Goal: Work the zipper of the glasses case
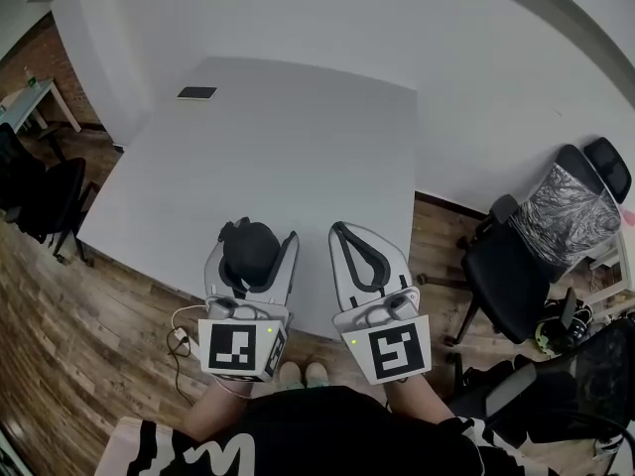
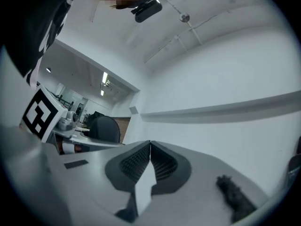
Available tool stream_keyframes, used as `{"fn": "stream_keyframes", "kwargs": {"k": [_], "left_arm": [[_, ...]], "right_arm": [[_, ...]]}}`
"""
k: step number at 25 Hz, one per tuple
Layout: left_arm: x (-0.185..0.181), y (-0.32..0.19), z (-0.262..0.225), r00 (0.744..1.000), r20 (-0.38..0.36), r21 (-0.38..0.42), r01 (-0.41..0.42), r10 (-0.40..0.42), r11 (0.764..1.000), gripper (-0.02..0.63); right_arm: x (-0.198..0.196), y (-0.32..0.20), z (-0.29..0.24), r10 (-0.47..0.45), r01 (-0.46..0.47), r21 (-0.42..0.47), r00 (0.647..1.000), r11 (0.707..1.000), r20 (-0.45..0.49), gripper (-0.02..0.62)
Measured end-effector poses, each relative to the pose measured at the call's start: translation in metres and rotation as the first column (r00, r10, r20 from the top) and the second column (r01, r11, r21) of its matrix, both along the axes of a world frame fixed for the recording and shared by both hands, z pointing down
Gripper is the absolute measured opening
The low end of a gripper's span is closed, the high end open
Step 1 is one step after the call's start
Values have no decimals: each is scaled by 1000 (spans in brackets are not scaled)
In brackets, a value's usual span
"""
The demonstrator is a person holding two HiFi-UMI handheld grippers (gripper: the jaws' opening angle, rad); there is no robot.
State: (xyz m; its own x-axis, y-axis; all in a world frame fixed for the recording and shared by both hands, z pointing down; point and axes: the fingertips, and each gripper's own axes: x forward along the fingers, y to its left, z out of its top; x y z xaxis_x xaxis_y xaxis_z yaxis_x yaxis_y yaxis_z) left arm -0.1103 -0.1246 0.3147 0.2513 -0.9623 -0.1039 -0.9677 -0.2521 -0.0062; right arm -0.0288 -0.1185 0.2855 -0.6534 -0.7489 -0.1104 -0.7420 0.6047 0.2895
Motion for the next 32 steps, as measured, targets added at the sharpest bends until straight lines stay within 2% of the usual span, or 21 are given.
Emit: {"fn": "stream_keyframes", "kwargs": {"k": [5,9,13,20,32], "left_arm": [[5,1,-1,1000,12,12,-13,13,1000,276],[3,1,0,1000,14,12,-14,14,1000,276],[0,0,-1,1000,16,18,-16,15,1000,276],[-5,-5,1,999,-27,-5,-24,24,1000,276],[-9,-10,-2,999,-39,-8,-29,29,1000,276]], "right_arm": [[-3,-1,11,-9,9,-39,1000,999,-23,6],[-9,-1,13,-17,15,-33,998,999,-58,6],[-14,0,13,-23,21,-31,998,999,-56,5],[-18,-5,12,-30,28,-24,998,999,-55,5],[-24,-7,10,-34,33,-19,997,999,-66,5]]}}
